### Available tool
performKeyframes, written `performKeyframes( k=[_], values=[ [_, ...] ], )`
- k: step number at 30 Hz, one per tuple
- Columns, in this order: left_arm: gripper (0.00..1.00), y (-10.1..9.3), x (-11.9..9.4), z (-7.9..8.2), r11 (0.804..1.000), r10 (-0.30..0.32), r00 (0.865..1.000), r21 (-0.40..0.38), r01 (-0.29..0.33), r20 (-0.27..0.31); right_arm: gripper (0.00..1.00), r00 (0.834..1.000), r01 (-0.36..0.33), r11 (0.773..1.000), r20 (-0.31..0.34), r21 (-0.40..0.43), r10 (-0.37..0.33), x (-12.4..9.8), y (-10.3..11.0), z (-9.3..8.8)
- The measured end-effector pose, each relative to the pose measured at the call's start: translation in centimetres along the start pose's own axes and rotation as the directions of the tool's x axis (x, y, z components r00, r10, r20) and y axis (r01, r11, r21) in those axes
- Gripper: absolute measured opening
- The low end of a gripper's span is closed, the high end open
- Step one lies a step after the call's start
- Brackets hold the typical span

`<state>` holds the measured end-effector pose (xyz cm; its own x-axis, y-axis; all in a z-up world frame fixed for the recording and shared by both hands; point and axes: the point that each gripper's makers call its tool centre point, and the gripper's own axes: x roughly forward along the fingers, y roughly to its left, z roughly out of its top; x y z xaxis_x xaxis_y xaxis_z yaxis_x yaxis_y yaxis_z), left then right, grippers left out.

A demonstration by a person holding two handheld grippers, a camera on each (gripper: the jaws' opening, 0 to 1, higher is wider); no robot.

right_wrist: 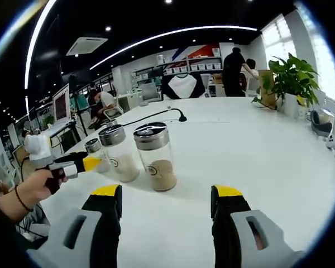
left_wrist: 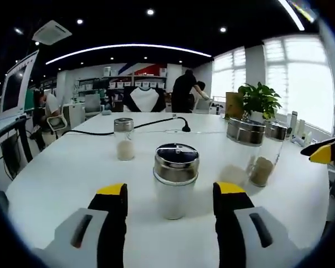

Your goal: Rotate the seasoning bottle until the label or dispensing opening points toward the visible target arrow and the bottle remains upright within the marked orientation range

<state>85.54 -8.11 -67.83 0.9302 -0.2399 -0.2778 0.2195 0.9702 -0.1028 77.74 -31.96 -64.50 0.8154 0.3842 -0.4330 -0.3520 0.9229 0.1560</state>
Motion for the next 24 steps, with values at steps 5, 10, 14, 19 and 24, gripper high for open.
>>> performKeyframes(
  k=[5,10,14,19,24],
  values=[
    [0.64,-0.2,0.2,0.3,0.999,0.041,0.999,-0.002,-0.041,0.019,0.65,1.000,0.003,1.000,0.002,-0.002,-0.003,-0.1,-0.1,0.1],
    [0.59,-0.5,0.8,0.6,0.999,0.054,0.998,0.005,-0.054,0.022,0.65,1.000,0.005,1.000,0.002,-0.001,-0.005,-0.1,-0.2,0.1],
    [0.55,-0.7,1.3,1.1,0.999,0.052,0.998,0.005,-0.052,0.039,0.65,1.000,0.006,1.000,0.001,-0.001,-0.006,-0.1,-0.2,0.1],
    [0.48,-0.9,1.8,1.1,0.999,0.044,0.998,0.018,-0.045,0.035,0.64,1.000,0.006,1.000,0.001,0.000,-0.006,-0.1,-0.3,0.1],
    [0.38,-0.8,2.0,0.8,0.999,0.048,0.999,0.022,-0.048,0.022,0.64,1.000,0.007,1.000,0.003,-0.002,-0.007,0.0,-0.4,0.2]
  ],
)
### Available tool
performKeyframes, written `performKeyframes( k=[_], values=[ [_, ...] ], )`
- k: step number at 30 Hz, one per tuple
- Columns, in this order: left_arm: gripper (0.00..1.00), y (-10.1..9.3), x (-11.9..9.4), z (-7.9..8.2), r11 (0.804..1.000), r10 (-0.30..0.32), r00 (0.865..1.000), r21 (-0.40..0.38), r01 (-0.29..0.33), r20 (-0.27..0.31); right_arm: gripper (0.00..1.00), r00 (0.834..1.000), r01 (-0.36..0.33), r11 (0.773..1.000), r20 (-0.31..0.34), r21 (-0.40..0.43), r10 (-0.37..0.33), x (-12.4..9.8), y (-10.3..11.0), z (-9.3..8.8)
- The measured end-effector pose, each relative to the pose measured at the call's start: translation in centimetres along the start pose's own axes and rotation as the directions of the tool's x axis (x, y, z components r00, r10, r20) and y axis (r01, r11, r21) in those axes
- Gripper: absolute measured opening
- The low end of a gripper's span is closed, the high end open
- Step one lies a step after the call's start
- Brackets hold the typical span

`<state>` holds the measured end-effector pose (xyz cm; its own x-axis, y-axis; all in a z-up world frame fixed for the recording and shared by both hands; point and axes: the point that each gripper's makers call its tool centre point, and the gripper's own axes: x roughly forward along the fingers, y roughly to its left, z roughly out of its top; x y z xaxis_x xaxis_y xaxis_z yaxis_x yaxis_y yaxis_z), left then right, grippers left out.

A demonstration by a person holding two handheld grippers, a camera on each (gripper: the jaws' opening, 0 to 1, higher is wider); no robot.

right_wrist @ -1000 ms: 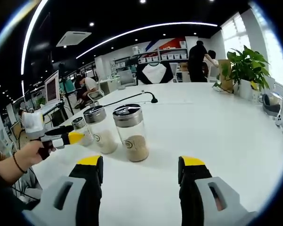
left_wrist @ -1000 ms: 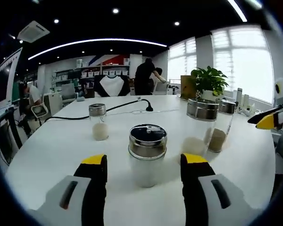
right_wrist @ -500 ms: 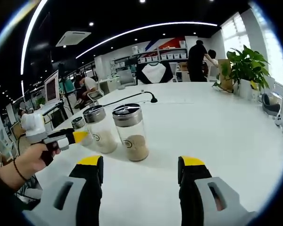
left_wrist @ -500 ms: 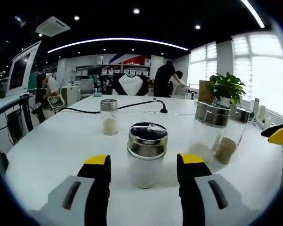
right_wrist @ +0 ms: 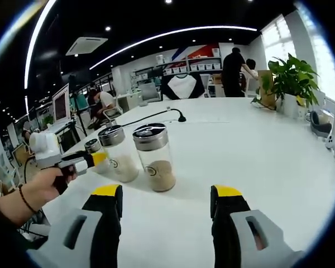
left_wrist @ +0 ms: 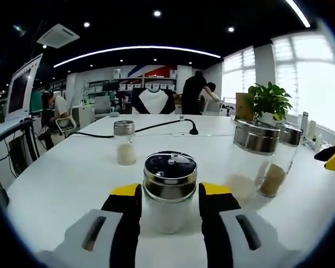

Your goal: Rotate the seasoning bottle until the label or dispensing opening points toward the visible target arrow and the bottle remains upright within the marked orientation range

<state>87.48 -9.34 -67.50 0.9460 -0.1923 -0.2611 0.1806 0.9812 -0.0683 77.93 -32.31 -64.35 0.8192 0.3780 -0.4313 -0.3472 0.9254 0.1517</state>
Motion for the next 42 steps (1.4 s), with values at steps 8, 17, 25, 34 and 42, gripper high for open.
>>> performKeyframes(
  k=[8,17,25,34,42],
  values=[
    [0.36,0.06,-0.03,0.07,1.000,-0.017,1.000,0.026,0.017,-0.001,0.64,1.000,-0.002,1.000,0.000,0.001,0.002,0.10,-0.02,0.08],
    [0.36,0.05,-0.02,0.00,0.999,-0.023,1.000,0.033,0.023,-0.005,0.64,1.000,-0.002,1.000,-0.006,0.002,0.002,0.14,-0.06,-0.13],
    [0.36,0.02,-0.04,-0.05,0.999,-0.032,0.999,0.033,0.032,-0.001,0.64,1.000,-0.002,1.000,-0.009,0.003,0.002,0.11,0.10,-0.22],
    [0.36,0.03,0.12,-0.14,0.998,-0.041,0.999,0.041,0.041,-0.005,0.64,1.000,-0.005,1.000,-0.009,0.007,0.005,0.04,0.33,-0.27],
    [0.36,-0.12,-0.01,-0.20,0.996,-0.066,0.998,0.052,0.066,-0.007,0.64,1.000,-0.013,1.000,-0.005,0.008,0.013,0.04,0.54,-0.29]
  ],
)
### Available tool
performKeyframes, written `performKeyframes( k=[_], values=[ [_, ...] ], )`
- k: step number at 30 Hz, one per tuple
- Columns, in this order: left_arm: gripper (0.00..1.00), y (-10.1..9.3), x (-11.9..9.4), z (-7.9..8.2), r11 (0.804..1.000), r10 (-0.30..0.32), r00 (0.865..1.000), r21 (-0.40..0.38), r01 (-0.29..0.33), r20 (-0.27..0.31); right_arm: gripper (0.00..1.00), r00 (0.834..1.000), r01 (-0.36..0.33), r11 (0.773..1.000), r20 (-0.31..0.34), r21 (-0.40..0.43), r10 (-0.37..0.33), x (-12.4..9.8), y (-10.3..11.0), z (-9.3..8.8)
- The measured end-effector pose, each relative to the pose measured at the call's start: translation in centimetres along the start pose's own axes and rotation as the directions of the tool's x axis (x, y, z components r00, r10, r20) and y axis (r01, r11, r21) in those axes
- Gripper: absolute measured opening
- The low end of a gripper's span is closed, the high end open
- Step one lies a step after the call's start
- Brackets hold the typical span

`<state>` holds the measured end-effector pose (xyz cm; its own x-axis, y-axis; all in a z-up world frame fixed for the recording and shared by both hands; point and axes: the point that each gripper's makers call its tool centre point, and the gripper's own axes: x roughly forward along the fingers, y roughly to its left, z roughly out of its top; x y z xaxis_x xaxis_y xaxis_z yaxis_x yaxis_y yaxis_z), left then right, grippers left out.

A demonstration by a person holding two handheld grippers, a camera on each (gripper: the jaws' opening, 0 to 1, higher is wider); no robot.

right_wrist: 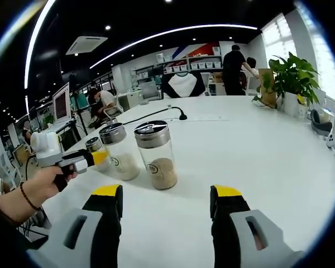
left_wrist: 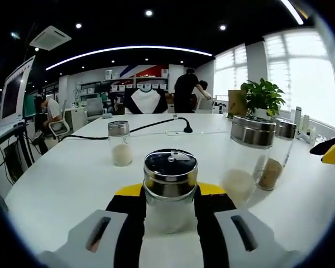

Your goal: Rotate the seasoning bottle until the label or dispensing opening points toward the visible target arrow and the bottle remains upright within the marked orientation range

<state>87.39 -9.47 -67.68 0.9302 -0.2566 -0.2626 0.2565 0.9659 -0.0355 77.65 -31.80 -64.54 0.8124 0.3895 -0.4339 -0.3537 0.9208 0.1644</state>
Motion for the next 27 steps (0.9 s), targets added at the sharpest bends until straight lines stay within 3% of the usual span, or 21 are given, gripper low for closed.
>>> performKeyframes(
  k=[11,27],
  values=[
    [0.35,-0.2,-0.1,0.0,0.997,-0.075,0.997,0.025,0.075,0.005,0.64,1.000,-0.015,1.000,0.012,-0.011,0.015,0.1,0.6,0.3],
    [0.35,-0.4,0.1,0.0,0.981,-0.186,0.982,0.052,0.185,0.010,0.66,0.999,-0.043,0.999,0.023,-0.033,0.044,0.1,1.2,0.7]
  ],
)
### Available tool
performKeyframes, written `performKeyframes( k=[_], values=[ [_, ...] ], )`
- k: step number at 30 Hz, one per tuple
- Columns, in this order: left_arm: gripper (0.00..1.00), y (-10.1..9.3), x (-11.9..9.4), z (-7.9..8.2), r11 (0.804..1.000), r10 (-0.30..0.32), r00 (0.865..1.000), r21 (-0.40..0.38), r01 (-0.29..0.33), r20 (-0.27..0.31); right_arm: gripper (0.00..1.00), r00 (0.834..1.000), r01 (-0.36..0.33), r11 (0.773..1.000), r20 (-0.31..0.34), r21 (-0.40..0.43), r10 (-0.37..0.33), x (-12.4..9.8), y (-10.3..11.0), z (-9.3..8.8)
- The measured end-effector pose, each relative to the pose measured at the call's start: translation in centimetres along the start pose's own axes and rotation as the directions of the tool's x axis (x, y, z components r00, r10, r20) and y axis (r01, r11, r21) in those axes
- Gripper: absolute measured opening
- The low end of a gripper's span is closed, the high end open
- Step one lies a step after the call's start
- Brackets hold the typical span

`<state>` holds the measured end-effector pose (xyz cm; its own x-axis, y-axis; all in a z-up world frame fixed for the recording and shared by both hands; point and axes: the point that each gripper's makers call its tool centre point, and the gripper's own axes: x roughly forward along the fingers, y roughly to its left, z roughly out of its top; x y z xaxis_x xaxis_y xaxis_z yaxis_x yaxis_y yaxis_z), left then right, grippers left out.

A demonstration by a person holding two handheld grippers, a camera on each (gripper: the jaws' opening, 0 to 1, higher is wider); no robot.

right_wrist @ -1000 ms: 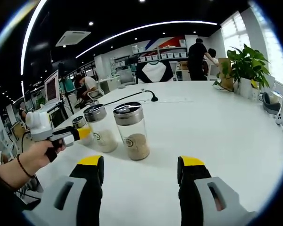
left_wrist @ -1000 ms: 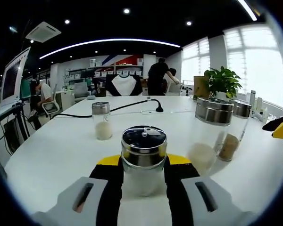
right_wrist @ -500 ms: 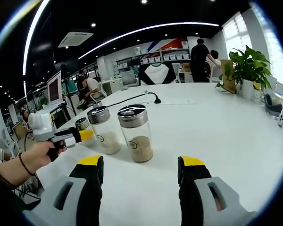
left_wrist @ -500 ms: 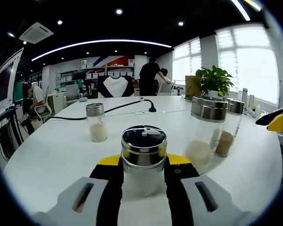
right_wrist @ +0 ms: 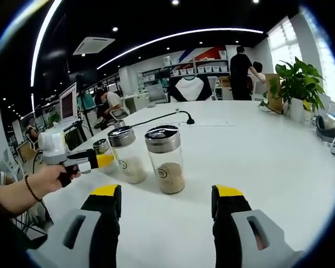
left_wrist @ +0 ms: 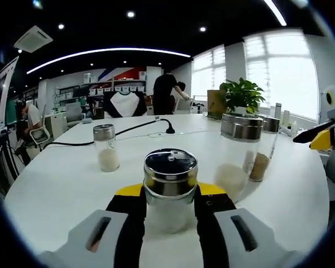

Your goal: Rotate the seasoning bottle until the label or dispensing opening points toward the visible target arrow and the bottle remains upright within the marked orientation range

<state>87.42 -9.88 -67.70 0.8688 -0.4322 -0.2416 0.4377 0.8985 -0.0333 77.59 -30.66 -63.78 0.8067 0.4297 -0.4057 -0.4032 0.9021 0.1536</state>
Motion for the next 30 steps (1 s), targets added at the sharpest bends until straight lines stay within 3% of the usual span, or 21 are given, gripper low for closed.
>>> performKeyframes(
  k=[10,16,30],
  values=[
    [0.35,-0.2,0.2,0.0,0.997,-0.074,0.997,0.021,0.074,-0.003,0.68,1.000,-0.003,1.000,0.010,-0.005,0.003,0.0,-0.2,0.1],
    [0.35,-0.2,0.4,0.1,0.991,-0.129,0.992,0.026,0.129,-0.001,0.70,0.999,-0.024,0.998,0.019,-0.050,0.025,0.0,0.5,0.3],
    [0.35,-0.6,0.2,0.1,0.960,-0.277,0.961,0.055,0.276,-0.002,0.82,0.999,-0.042,0.996,-0.004,-0.078,0.042,-0.1,1.0,-0.2]
  ],
)
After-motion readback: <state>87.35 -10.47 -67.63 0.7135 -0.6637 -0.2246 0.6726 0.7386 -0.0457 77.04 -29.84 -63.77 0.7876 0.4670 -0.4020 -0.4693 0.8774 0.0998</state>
